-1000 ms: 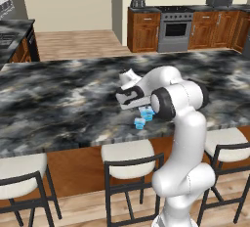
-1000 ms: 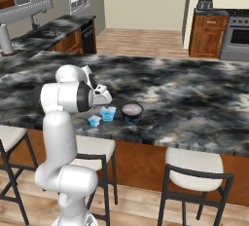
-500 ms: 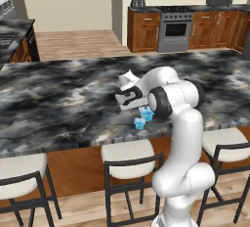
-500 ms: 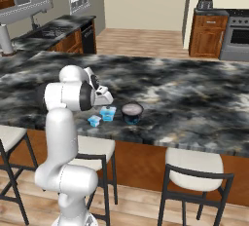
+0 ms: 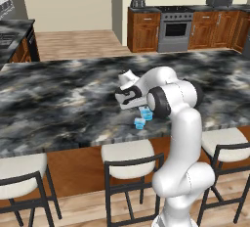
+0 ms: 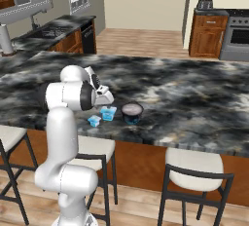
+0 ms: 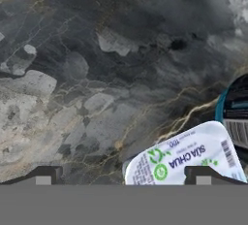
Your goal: Stack the yogurt containers by placing the smaller containers on top of the larger containers.
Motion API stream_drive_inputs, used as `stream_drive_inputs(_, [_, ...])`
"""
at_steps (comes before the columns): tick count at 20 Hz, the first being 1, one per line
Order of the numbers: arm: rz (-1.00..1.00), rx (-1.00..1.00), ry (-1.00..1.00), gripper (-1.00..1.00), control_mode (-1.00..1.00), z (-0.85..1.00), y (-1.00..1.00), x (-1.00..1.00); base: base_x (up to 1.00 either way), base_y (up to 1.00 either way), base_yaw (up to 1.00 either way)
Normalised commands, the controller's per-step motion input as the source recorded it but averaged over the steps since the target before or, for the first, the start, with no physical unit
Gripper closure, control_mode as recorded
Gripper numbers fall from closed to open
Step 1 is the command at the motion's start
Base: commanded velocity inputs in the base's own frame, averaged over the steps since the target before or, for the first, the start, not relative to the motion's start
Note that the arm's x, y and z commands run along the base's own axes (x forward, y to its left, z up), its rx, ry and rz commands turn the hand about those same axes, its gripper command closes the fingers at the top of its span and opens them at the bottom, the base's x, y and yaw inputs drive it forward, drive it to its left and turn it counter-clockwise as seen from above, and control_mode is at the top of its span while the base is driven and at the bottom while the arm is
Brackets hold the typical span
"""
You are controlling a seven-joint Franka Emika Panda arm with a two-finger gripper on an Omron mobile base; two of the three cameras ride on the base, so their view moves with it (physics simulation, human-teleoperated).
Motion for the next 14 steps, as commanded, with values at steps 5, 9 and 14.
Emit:
stream_drive_inputs(5, [-0.04, 0.0, 0.0, -1.0, -1.0, 0.0, -0.01, -0.04, 0.0, 0.0, 0.0])
stream_drive_inputs(9, [-0.06, 0.0, 0.0, -1.0, -1.0, 0.0, 0.0, -0.18, 0.0, 0.0, 0.0])
stream_drive_inputs(14, [-0.08, 0.0, 0.0, -1.0, -1.0, 0.0, -0.01, -0.19, 0.0, 0.0, 0.0])
